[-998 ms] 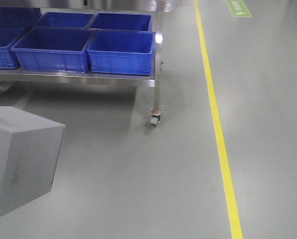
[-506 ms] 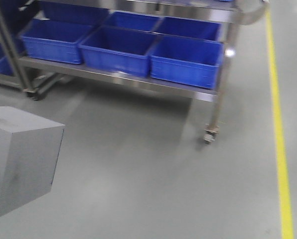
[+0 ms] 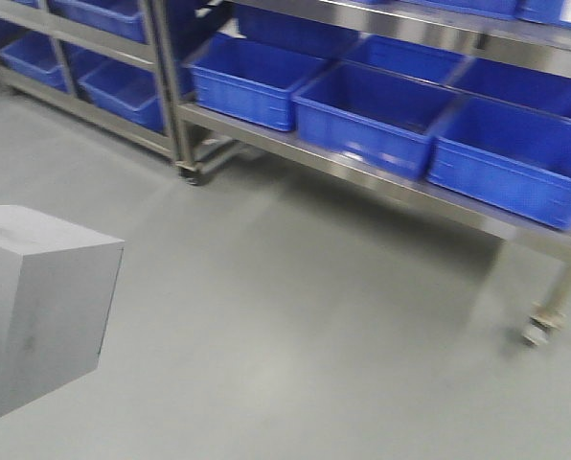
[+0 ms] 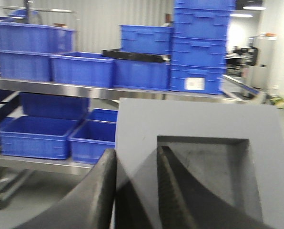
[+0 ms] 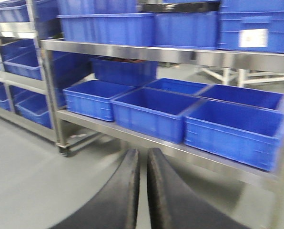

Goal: Sort gray base to blue bin
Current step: 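Turn the base away from the table, carrying the block, then drive down the aisle between shelves of blue bins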

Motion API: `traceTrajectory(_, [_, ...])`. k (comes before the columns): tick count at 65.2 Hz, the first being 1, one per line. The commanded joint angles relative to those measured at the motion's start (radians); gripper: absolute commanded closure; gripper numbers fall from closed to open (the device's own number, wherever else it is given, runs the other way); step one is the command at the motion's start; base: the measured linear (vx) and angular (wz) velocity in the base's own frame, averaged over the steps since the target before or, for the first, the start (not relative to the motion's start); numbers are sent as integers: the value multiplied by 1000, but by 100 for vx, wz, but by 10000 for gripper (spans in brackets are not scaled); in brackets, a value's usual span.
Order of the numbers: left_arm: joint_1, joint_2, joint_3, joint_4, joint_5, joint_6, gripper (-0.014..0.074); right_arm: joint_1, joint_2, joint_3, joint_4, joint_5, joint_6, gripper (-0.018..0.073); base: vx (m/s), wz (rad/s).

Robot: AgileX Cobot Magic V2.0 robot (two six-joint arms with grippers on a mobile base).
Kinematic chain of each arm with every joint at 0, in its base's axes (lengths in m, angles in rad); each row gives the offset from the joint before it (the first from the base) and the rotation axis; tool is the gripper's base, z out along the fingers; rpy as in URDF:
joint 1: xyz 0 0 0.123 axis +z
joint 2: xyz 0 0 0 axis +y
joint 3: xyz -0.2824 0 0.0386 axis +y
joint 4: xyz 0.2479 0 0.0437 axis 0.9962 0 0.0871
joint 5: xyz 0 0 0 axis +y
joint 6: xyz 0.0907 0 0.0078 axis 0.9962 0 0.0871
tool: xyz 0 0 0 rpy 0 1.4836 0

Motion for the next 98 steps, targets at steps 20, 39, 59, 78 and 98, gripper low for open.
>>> traceTrajectory(20, [-6, 8, -29, -16, -101, -6, 601, -4, -9, -4, -6, -79, -7, 564, 28, 42])
traceTrajectory(39, [-6, 8, -29, -16, -101, -6, 601, -4, -9, -4, -6, -79, -7, 564, 29, 40])
traceTrajectory(59, [-6, 8, -29, -16, -101, -6, 601, -4, -9, -4, -6, -79, -7, 564, 32, 47])
traceTrajectory(78, [-6, 8, -29, -16, -101, -6, 601, -4, -9, -4, -6, -79, -7, 564, 30, 47])
traceTrajectory(98, [-6, 8, -29, -16, -101, -6, 601, -4, -9, -4, -6, -79, -7, 564, 31, 29])
